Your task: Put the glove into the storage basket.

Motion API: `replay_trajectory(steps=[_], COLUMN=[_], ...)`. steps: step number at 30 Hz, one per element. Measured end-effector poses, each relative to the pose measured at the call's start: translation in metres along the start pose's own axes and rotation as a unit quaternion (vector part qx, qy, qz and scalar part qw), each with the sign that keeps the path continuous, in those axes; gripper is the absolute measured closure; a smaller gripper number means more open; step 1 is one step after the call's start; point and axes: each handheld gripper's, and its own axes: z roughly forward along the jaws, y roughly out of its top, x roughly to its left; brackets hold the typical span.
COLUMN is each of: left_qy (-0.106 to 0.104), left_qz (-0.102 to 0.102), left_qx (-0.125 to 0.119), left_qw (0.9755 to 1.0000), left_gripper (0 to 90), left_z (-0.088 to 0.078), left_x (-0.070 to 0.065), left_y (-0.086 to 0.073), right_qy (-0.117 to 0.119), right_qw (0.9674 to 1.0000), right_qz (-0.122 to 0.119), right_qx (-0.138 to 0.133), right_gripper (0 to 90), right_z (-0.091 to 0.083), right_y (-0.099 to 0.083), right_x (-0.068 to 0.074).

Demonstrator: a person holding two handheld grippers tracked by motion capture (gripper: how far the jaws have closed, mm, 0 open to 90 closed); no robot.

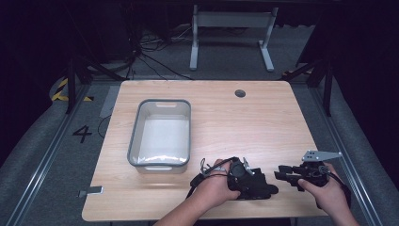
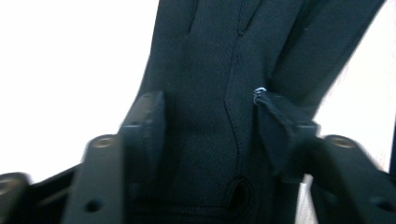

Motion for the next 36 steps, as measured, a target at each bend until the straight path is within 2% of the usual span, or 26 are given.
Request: replay_trajectory(steps=[3,5,7,11,16,22,25,31,36], left_qy=[0.005,0.0,-0.006,-0.015,-0.033,-0.032,-0.029,-0.028,-0.016], left_qz=[-0.012,-0.025,-0.03,-0.047,-0.07,-0.094,-0.097,-0.12,-0.133], left_qx=[-0.007,-0.008,-0.005,-0.004,-0.021,-0.04,-0.045,-0.063,-0.08], left_qw=[0.9999,0.9996,0.9995,0.9988,0.9968,0.9943,0.9939,0.9903,0.9878], left_gripper=[60.7,64.4,66.3,67.3,67.5,67.5,67.5,67.5,67.4], left_z=[-0.002,-0.002,-0.004,-0.01,-0.028,-0.056,-0.069,-0.091,-0.11], left_x=[0.004,0.006,0.008,0.01,0.011,0.016,0.02,0.028,0.035], left_y=[-0.001,-0.001,0.0,0.004,0.009,0.013,0.014,0.012,0.009], right_qy=[0.001,0.002,0.001,-0.002,-0.006,-0.008,-0.006,-0.006,-0.003], right_qw=[1.0,1.0,1.0,1.0,0.9999,0.9999,0.9998,0.9998,0.9998], right_qz=[0.0,-0.001,0.002,0.002,0.007,0.007,0.009,0.013,0.017], right_qx=[-0.001,0.0,0.002,-0.001,-0.007,-0.012,-0.014,-0.012,-0.012], right_gripper=[61.8,61.9,62.3,62.8,63.8,64.1,64.0,62.9,62.8], right_z=[0.0,0.0,0.001,0.001,-0.001,-0.002,-0.002,0.0,0.002], right_y=[0.0,0.0,0.0,0.0,0.0,0.001,0.001,0.001,0.001], right_x=[0.001,-0.001,-0.002,-0.003,-0.006,-0.008,-0.008,-0.01,-0.009])
